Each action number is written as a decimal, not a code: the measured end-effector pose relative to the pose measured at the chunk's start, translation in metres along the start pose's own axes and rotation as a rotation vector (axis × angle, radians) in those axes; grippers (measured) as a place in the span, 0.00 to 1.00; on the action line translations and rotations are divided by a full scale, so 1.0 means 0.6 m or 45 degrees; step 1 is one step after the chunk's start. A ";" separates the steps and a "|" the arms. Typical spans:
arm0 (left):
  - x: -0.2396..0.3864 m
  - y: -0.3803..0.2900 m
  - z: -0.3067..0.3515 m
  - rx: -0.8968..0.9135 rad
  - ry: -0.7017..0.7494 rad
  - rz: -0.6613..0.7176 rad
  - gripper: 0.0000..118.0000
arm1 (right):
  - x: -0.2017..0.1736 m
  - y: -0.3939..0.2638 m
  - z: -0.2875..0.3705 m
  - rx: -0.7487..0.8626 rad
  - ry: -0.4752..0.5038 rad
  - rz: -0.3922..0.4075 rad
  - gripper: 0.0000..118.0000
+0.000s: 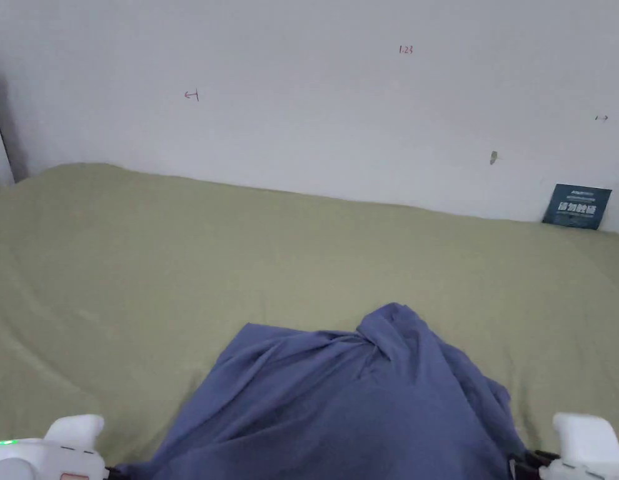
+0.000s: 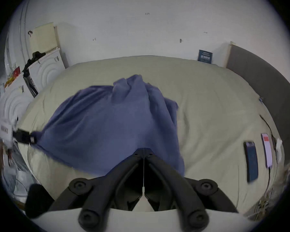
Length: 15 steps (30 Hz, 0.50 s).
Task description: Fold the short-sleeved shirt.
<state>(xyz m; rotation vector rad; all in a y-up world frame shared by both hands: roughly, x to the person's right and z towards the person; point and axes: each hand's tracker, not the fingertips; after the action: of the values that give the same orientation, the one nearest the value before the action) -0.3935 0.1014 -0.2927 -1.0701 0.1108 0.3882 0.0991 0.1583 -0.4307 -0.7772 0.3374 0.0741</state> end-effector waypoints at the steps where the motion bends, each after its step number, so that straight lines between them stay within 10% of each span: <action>1: 0.002 -0.002 0.000 0.001 0.000 -0.004 0.04 | 0.003 0.036 -0.020 -0.002 0.025 0.005 0.00; 7: 0.002 0.007 -0.007 -0.017 0.006 -0.031 0.04 | -0.009 0.275 -0.190 -0.118 0.015 0.418 0.00; 13: -0.001 0.003 -0.016 -0.043 0.009 -0.019 0.04 | -0.015 0.366 -0.336 -0.418 0.139 0.368 0.02; 15: -0.005 0.003 -0.020 -0.057 0.003 -0.011 0.04 | -0.019 0.361 -0.365 -0.482 0.133 0.413 0.39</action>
<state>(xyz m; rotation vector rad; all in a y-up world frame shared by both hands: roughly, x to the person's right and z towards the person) -0.3955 0.0910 -0.2991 -1.1144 0.0998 0.3832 -0.0120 0.1606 -0.7181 -1.0977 0.5567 0.4126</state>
